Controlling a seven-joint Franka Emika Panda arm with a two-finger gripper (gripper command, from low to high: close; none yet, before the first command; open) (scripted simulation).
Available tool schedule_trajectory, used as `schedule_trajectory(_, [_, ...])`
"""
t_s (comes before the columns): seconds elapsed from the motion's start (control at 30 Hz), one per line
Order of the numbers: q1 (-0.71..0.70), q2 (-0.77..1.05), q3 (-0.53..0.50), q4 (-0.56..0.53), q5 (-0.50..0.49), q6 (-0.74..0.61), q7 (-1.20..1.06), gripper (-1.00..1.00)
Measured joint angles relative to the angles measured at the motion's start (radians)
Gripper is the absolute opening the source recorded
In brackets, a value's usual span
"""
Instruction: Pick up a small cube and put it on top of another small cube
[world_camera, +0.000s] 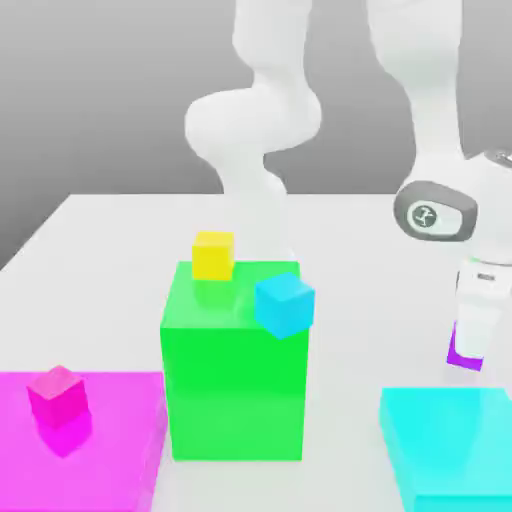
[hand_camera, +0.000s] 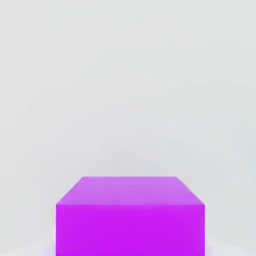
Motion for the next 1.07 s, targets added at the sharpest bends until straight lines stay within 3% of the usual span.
schedule_trajectory(0.1, [-0.049,-0.01,-0.037,0.053,0.012,-0.046,-0.032,-1.0])
schedule_trajectory(0.43, [-0.337,-0.029,-0.316,0.235,0.006,-0.209,-0.092,-1.0])
schedule_trajectory(0.8, [-0.879,-0.176,-0.575,0.259,0.106,-0.417,-0.16,-1.0])
schedule_trajectory(0.93, [-0.878,-0.087,-0.549,0.223,0.171,-0.305,-0.201,-1.0])
schedule_trajectory(0.97, [-0.878,-0.064,-0.546,0.217,0.181,-0.277,-0.208,1.0])
schedule_trajectory(1.07, [-0.878,-0.064,-0.546,0.217,0.181,-0.277,-0.208,1.0])
